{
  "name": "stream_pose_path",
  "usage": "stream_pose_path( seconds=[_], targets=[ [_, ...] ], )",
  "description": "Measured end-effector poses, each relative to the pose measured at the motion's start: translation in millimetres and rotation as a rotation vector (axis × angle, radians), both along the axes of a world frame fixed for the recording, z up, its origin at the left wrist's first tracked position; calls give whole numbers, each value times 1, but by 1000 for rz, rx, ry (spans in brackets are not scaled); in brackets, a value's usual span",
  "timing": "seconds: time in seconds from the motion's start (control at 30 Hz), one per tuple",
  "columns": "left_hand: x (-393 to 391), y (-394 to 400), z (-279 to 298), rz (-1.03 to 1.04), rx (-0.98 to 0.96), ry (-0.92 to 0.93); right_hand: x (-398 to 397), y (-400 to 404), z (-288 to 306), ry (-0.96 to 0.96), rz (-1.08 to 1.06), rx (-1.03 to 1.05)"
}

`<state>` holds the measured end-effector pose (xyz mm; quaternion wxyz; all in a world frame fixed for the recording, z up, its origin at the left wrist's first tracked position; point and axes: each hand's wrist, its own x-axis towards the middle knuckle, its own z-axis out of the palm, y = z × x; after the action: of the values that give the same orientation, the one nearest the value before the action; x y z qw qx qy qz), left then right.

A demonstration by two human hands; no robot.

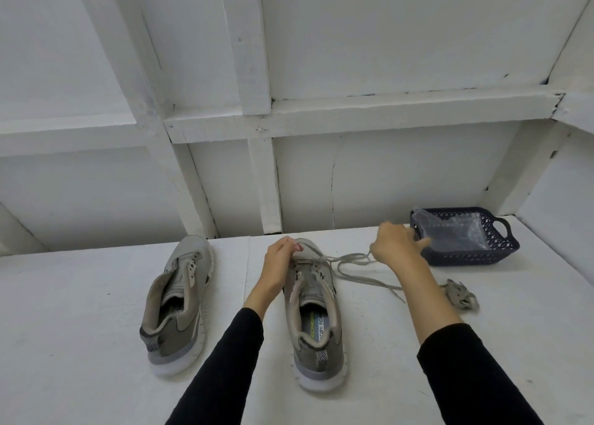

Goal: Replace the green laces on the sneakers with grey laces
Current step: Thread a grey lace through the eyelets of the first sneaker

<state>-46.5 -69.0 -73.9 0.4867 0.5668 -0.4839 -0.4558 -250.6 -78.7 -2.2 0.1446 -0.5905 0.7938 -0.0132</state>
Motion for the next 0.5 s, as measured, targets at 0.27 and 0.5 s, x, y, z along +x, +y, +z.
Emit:
stream_pose_path(
  seconds=[0.27, 0.5],
  targets=[
    [3, 5, 54, -244, -121, -14, 40, 19, -21, -753, 375, -47],
    [32, 8, 86, 50, -92, 644, 37, 23, -10, -1435, 122, -329]
  ],
)
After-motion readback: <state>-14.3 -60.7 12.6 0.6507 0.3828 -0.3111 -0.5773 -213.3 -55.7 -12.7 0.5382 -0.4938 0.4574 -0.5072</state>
